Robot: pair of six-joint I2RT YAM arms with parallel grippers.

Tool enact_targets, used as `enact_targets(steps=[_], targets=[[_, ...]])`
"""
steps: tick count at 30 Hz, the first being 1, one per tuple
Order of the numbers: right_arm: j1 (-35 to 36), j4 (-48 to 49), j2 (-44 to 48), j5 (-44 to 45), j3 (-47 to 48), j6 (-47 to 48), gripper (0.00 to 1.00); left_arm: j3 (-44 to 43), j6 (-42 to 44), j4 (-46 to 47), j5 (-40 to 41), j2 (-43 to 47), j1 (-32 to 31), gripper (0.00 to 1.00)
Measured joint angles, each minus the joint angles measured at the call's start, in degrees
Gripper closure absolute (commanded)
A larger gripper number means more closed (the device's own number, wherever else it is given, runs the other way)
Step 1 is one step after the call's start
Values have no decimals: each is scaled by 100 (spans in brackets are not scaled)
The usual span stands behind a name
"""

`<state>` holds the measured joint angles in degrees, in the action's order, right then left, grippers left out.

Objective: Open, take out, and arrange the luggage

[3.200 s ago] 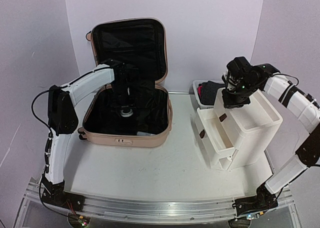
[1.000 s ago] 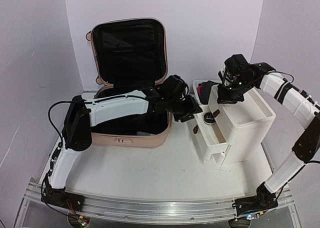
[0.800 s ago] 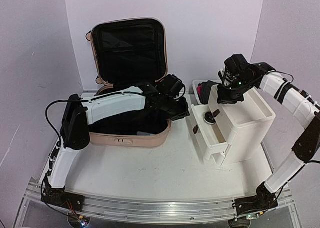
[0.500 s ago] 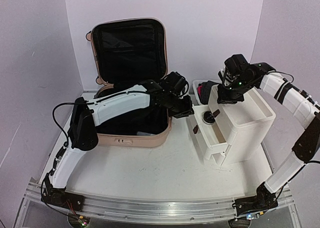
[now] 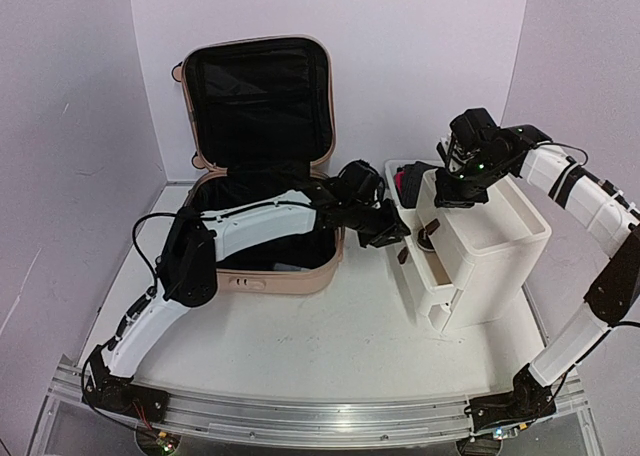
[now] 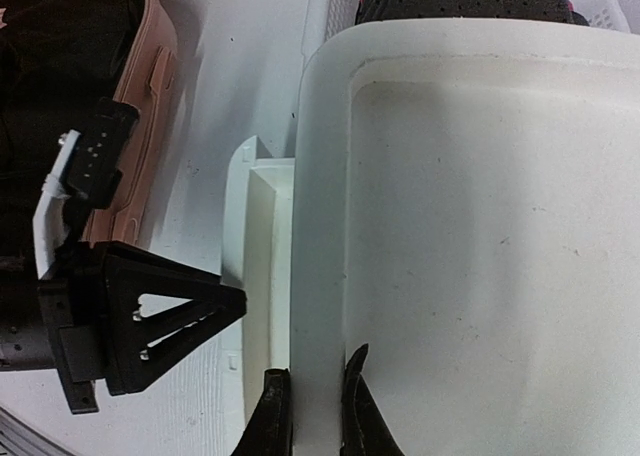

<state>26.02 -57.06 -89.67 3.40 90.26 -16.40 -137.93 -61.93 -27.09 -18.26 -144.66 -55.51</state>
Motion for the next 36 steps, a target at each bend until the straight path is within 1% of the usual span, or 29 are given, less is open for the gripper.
enact_targets(steps=[3,5,8,13,14,17,19,22,23,24,25,27,28,29,31,33,36], targets=[[-2,2,0,-13,0,-2,100,31,-374,750,-181,-236,-28,70],[-2,2,0,-15,0,-2,100,-46,-540,1073,-245,-374,-50,68],[-2,0,4,-13,0,0,100,-70,-911,1513,-264,-542,-98,59],[-9,-2,7,11,0,9,100,39,-1495,1867,-385,-632,-81,59],[-11,-2,7,4,0,9,100,177,-1504,2011,-393,-592,-74,58],[-11,0,7,-9,0,9,100,780,-1357,2426,-326,-315,-81,49],[-11,2,7,-11,-2,13,100,1379,-1137,2476,-262,66,-79,43],[-11,11,11,-11,-13,13,100,2214,-798,2393,-195,671,-46,39],[-11,17,13,-13,-20,15,100,2417,-656,2389,-184,837,-33,40],[-11,26,22,-11,-28,15,100,2557,-514,2354,-164,979,-15,44],[-11,31,26,-11,-37,15,100,2667,-374,2352,-146,1097,7,50],[-11,46,39,-11,-55,17,100,2741,-238,2356,-127,1233,50,67],[-11,50,42,-11,-57,17,100,2741,-170,2371,-136,1263,61,73],[-11,52,44,-11,-59,17,100,2736,-236,2376,-125,1268,76,77],[-11,55,44,-11,-59,17,100,2686,-247,2319,-149,1226,83,83],[-11,57,44,-13,-59,15,100,2452,-273,2223,-151,1064,57,89],[-11,57,44,-17,-57,9,100,1790,-260,2002,-131,619,-46,91]])
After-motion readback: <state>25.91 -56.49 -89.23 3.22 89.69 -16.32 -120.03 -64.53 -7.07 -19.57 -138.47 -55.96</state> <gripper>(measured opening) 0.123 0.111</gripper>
